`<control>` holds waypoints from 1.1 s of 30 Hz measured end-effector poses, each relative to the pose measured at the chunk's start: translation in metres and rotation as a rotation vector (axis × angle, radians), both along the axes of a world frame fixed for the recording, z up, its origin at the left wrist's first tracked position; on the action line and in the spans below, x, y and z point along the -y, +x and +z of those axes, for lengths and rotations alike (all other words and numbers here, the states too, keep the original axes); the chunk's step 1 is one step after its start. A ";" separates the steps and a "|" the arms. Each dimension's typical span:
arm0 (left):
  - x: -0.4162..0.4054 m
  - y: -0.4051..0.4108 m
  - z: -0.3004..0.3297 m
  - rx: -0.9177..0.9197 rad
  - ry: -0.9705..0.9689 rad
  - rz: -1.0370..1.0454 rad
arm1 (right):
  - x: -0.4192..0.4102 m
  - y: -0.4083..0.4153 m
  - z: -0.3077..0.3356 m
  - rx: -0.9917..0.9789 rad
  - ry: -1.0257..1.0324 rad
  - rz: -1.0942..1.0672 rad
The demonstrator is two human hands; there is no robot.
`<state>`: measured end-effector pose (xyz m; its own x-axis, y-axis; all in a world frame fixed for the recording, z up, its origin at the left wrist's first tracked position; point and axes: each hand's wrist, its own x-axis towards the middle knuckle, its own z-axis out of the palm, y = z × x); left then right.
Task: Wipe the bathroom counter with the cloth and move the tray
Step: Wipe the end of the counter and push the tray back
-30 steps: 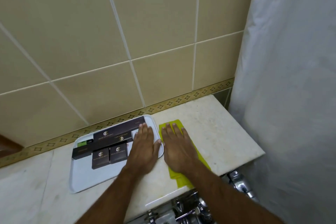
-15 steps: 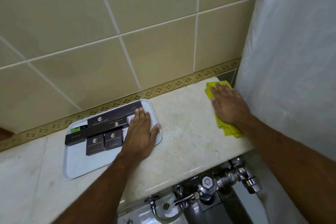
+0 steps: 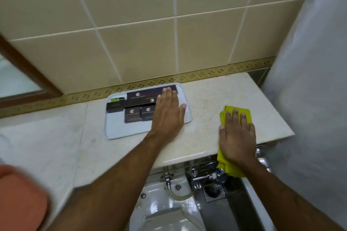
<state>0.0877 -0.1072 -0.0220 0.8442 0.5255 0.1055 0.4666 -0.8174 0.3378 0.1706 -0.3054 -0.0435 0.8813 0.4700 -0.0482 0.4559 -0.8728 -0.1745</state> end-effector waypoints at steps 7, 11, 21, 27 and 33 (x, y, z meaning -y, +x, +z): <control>-0.077 -0.205 0.015 -0.019 0.027 0.455 | -0.061 -0.110 0.000 -0.045 0.065 0.095; -0.104 -0.317 0.010 -0.025 -0.051 0.689 | -0.109 -0.181 -0.002 -0.057 0.106 0.237; -0.120 -0.371 -0.024 -0.044 -0.079 0.681 | -0.256 -0.321 -0.010 -0.063 0.125 0.731; -0.125 -0.374 -0.032 -0.018 -0.037 0.664 | -0.278 -0.304 -0.014 -0.017 0.070 0.937; -0.122 -0.374 -0.036 -0.046 -0.008 0.655 | -0.299 -0.295 -0.010 -0.065 0.050 1.035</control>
